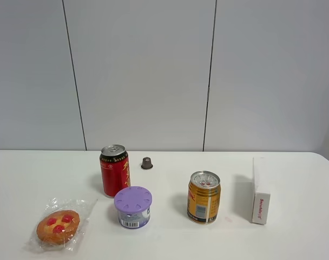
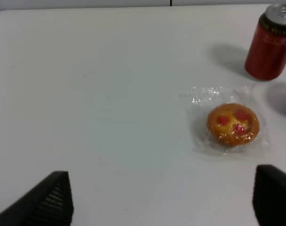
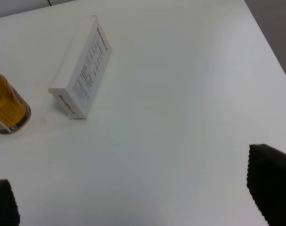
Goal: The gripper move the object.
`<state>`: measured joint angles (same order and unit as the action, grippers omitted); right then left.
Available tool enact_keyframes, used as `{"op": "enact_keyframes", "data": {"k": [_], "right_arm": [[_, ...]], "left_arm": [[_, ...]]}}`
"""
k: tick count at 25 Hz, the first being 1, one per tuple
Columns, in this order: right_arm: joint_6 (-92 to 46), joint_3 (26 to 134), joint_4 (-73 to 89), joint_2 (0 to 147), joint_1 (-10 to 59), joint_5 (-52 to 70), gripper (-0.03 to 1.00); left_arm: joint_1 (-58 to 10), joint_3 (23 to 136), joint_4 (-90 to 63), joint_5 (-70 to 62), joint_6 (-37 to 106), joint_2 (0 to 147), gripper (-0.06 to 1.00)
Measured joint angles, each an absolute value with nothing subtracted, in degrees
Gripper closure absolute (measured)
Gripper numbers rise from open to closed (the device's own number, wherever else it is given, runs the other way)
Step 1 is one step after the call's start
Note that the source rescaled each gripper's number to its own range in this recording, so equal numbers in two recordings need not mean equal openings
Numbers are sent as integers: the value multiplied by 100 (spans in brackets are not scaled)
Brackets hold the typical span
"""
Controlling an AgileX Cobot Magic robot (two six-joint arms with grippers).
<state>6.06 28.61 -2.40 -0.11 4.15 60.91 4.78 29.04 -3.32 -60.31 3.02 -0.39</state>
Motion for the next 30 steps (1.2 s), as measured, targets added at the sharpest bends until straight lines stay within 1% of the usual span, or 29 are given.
{"op": "enact_keyframes", "data": {"k": [7,30], "right_arm": [[560,2861,-229,-11,-181,6091,-2],[560,2861,-229,-11,-208,6091,-2]], "left_arm": [[478,2904,-332,-6031,302,-39,-6],[478,2904,-332,-6031,302,-39,-6]]}}
